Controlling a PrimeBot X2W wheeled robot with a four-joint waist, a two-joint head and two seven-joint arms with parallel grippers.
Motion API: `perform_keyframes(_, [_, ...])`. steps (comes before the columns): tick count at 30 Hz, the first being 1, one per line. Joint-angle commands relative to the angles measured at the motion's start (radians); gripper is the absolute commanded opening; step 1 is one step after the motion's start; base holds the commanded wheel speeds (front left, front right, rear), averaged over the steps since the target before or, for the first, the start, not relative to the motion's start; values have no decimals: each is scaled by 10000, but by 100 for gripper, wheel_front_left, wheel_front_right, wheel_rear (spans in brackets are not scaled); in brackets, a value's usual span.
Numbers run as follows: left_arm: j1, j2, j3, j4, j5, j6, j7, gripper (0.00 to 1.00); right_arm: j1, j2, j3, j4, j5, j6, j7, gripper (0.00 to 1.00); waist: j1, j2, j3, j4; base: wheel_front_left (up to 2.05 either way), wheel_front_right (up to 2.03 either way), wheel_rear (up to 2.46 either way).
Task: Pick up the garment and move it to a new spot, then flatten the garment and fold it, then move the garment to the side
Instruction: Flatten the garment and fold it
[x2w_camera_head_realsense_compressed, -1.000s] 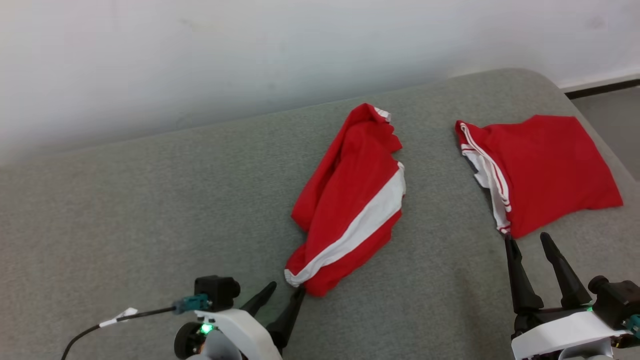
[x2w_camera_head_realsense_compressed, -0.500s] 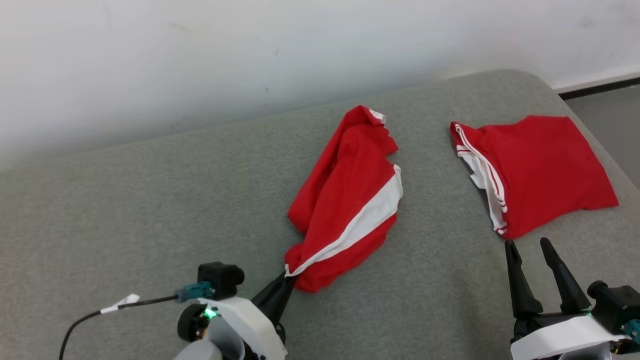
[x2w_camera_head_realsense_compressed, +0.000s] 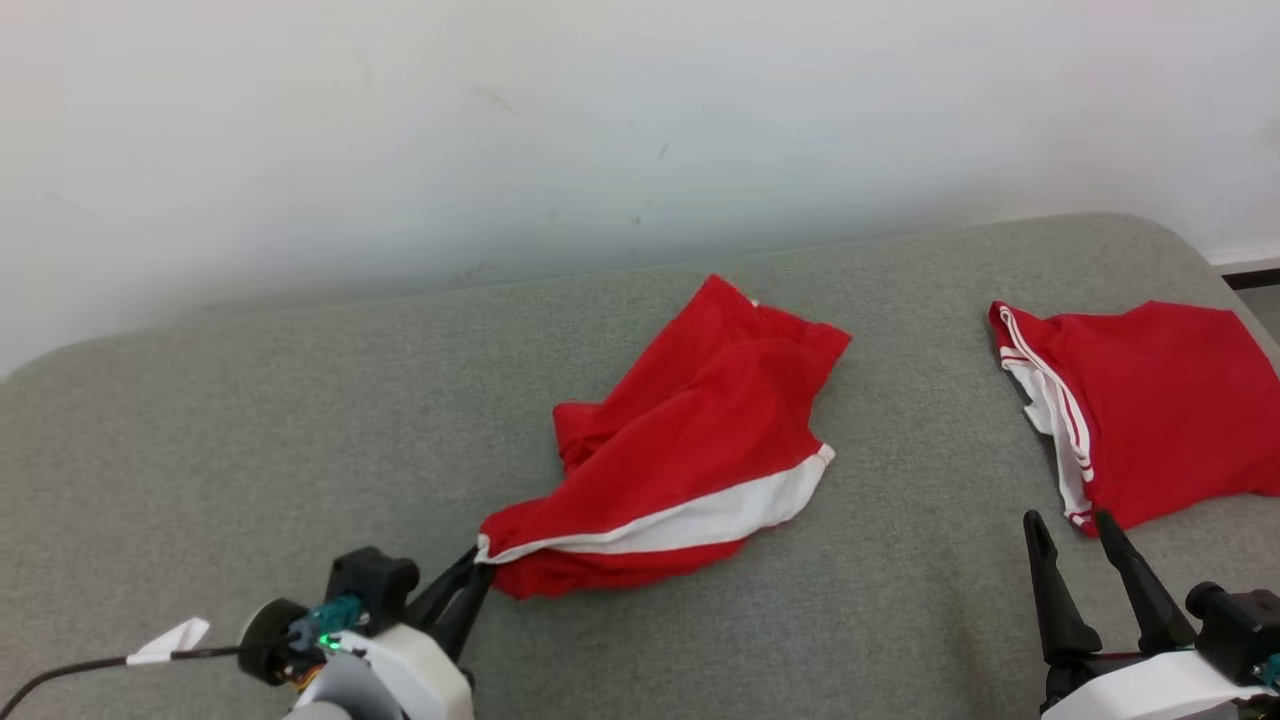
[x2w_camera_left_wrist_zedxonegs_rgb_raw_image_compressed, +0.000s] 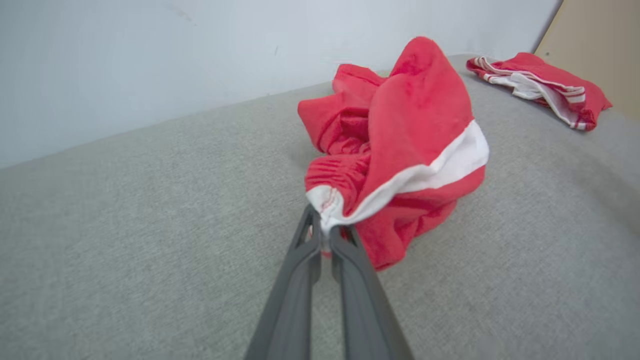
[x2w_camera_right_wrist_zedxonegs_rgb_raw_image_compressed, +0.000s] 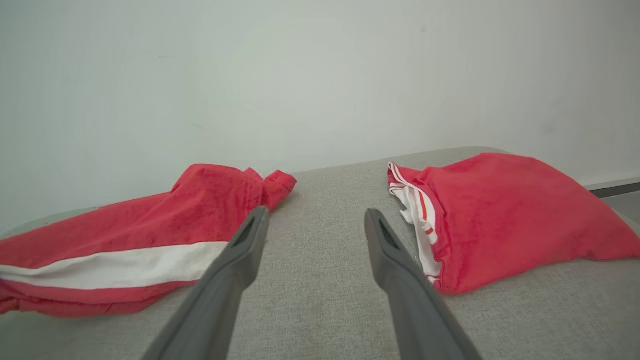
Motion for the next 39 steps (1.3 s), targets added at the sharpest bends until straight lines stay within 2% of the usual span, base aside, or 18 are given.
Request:
perform_keyframes(1, [165, 111, 4, 65, 80, 92, -87, 0, 186, -56, -30, -34, 38, -22, 28, 100, 0, 0, -52, 100, 0, 0, 0])
perform_keyframes(5, [523, 181, 6, 433, 205, 434, -349, 0, 205, -69, -67, -98, 25, -22, 145, 100, 0, 0, -48, 241, 0, 0, 0])
perform_keyframes(6, [609, 140, 20, 548, 134, 440, -377, 9, 221, -76, -85, -110, 12, -22, 176, 100, 0, 0, -48, 272, 0, 0, 0])
perform_keyframes(7, [658, 75, 62, 632, 10, 396, -456, 42, 240, -83, -85, -113, -8, -22, 189, 100, 0, 0, -49, 299, 0, 0, 0])
perform_keyframes(8, [667, 10, 108, 690, -43, 348, -514, 90, 257, -89, -94, -124, -32, -22, 226, 100, 0, 0, -51, 329, 0, 0, 0])
perform_keyframes(9, [688, -65, 141, 729, -128, 332, -586, 100, 272, -94, -98, -138, -43, -22, 254, 100, 0, 0, -53, 359, 0, 0, 0])
perform_keyframes(16, [950, -229, 560, 663, -429, 441, -908, 100, 383, -57, -120, -170, -165, -22, 365, 100, 0, 0, -229, 545, 0, 0, 0])
perform_keyframes(21, [1450, -73, 1180, -7, -534, 912, -1029, 100, 509, -25, -223, -264, -195, -22, 293, 100, 0, 0, -364, 711, 0, 0, 0])
perform_keyframes(26, [1921, -120, 1976, -1265, -288, 1372, -1051, 100, 576, 30, -204, -248, -237, -22, 241, 100, 0, 0, -353, 1039, 0, 0, 0])
perform_keyframes(32, [2240, -371, 2387, -2008, 37, 1271, -1047, 100, -196, 141, 67, 280, -459, -22, 747, 100, 0, 0, -59, 1529, 0, 0, 0])
perform_keyframes(39, [1968, -600, 2566, -2004, 308, 997, -1049, 100, -1984, 4, 281, 2099, -171, -22, 2088, 100, 0, 0, 475, 2326, 0, 0, 0])
